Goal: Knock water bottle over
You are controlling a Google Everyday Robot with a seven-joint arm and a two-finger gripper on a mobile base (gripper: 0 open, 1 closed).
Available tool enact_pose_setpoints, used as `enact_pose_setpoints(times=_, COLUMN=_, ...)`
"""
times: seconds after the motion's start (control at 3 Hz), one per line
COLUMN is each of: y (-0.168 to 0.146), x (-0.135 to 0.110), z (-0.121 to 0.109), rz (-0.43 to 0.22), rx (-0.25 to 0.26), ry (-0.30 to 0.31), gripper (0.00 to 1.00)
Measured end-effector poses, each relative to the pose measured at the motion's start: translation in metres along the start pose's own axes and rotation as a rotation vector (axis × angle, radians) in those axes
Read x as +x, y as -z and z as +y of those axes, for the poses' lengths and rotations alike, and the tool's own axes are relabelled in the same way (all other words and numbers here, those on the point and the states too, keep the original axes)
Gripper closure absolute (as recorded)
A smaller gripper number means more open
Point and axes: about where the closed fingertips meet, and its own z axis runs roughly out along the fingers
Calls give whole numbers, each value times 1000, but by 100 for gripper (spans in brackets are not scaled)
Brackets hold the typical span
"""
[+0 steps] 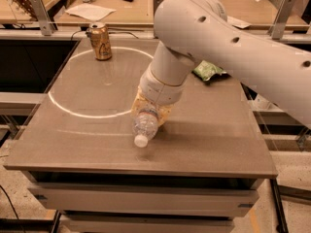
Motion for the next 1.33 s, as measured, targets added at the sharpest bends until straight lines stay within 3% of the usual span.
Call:
enact_pose_setpoints(times=0.67, y=-3, x=4, z=9, rz=29, rx=-117, ry=14, gripper=36)
enact_pose_setpoints(times=1.0, y=-3, x=6, z=12, rz=27, rx=-151, ry=7, gripper=13)
enact_pose_setpoints(times=1.33, y=0, x=7, z=11, rz=26, rx=-151, ry=7, gripper=0)
